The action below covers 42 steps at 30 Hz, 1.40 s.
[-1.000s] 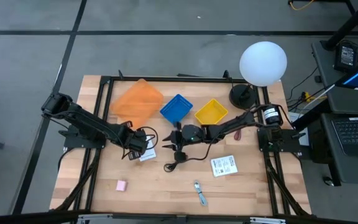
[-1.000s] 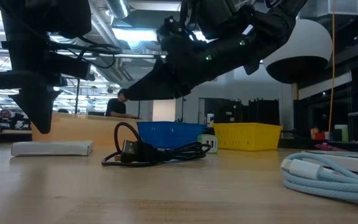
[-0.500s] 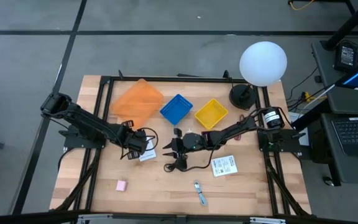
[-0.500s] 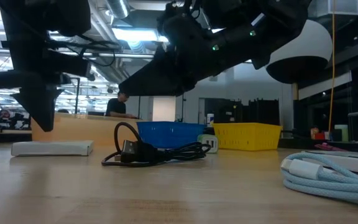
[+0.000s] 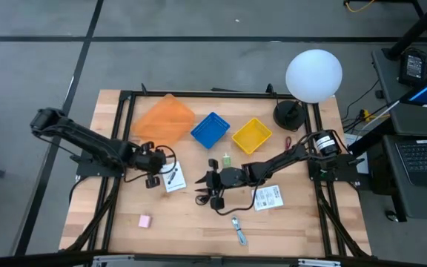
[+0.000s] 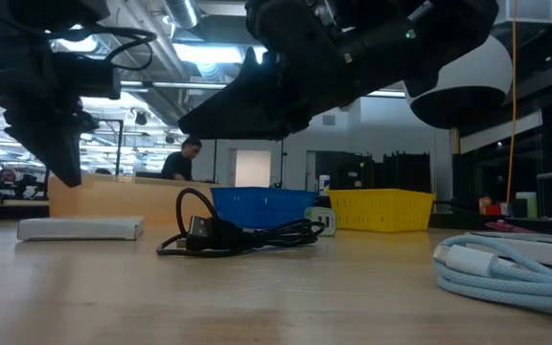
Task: Pick and place items into bin
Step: Put the left white card reader box into the yellow bin
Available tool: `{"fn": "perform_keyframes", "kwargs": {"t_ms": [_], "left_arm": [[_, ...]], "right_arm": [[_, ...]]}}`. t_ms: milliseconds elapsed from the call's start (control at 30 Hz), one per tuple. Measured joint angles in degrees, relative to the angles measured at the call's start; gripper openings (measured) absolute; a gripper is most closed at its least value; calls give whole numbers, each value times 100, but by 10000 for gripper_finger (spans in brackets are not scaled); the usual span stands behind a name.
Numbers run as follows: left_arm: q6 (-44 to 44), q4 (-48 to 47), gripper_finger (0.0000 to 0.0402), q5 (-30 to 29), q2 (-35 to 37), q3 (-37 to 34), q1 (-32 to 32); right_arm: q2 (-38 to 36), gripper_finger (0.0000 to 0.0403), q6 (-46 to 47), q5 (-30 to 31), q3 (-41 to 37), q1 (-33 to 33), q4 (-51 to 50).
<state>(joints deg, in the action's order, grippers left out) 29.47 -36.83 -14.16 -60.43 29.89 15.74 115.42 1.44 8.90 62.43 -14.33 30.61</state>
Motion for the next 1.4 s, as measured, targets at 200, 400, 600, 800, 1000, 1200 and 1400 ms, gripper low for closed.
{"fn": "perform_keyframes", "kwargs": {"t_ms": [200,400,600,800,1000,1200,1400], "left_arm": [[45,253,2,183,-126,-30,-24],[-26,341,2,176,-671,-30,-54],[-26,401,2,132,-1024,-26,-54],[-26,397,2,118,-974,-26,-54],[-26,382,2,117,-865,-26,-56],[-26,314,2,53,-867,-26,-56],[-26,316,2,-131,-867,-26,-56]], "right_arm": [[0,113,40,88,0,1,-2],[0,113,283,73,0,39,-15],[-1,113,276,73,0,44,-46],[-2,113,266,71,0,44,-74],[-2,113,263,71,0,44,-96],[-2,113,261,71,0,44,-96],[-2,113,261,71,0,44,-94]]}}
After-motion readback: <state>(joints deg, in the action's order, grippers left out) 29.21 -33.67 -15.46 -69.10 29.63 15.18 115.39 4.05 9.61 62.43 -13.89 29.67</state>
